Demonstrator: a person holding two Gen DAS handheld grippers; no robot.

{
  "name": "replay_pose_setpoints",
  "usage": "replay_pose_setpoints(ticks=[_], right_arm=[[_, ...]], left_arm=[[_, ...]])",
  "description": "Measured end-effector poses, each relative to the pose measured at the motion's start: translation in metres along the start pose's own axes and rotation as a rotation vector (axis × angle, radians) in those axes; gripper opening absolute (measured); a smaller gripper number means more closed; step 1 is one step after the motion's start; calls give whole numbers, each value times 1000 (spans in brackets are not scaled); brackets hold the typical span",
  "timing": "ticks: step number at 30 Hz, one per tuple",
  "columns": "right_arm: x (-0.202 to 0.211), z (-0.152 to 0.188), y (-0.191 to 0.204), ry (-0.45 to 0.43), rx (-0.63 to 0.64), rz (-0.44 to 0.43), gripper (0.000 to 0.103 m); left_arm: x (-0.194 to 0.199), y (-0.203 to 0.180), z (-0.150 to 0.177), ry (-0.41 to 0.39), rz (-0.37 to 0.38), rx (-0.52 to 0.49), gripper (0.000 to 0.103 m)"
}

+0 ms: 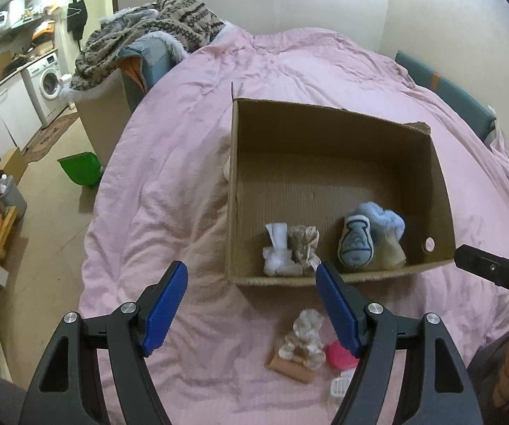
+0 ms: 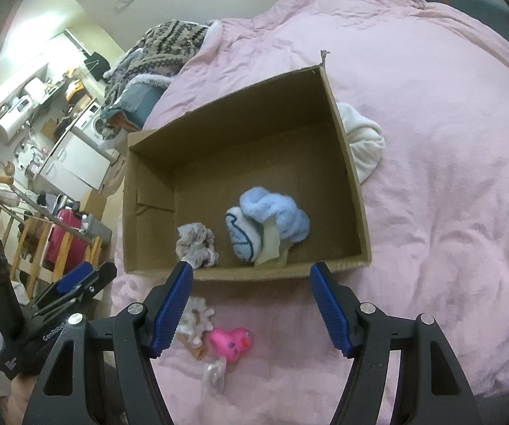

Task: Organize soft objects
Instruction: 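Release the sock and the tan cup into the box, opening both tools, then grasp the clear plastic packet with the right tool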

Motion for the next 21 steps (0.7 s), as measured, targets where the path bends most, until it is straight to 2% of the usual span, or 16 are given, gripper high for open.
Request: replay_pose_setpoints(ticks=[14,17,21], right_arm=[[4,35,11,46,-17,-19,73],[-3,43,9,82,-43,-27,73],[-24,62,5,186,-110,-65,73]], left_arm=[[17,18,28,40,-21,37,72],[14,22,35,61,-47,44,72],[3,25,46,126,-53,63,72]])
Point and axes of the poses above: each gripper's, at about its wrist camera, not at the fingertips, and x roughly against the way its jaws point, y to its left, z to its underside, the point moved 10 cm from there along -x, roughly the way its jaws point, and after that the axes turned 13 degrees about -z, right-handed, at the moved point
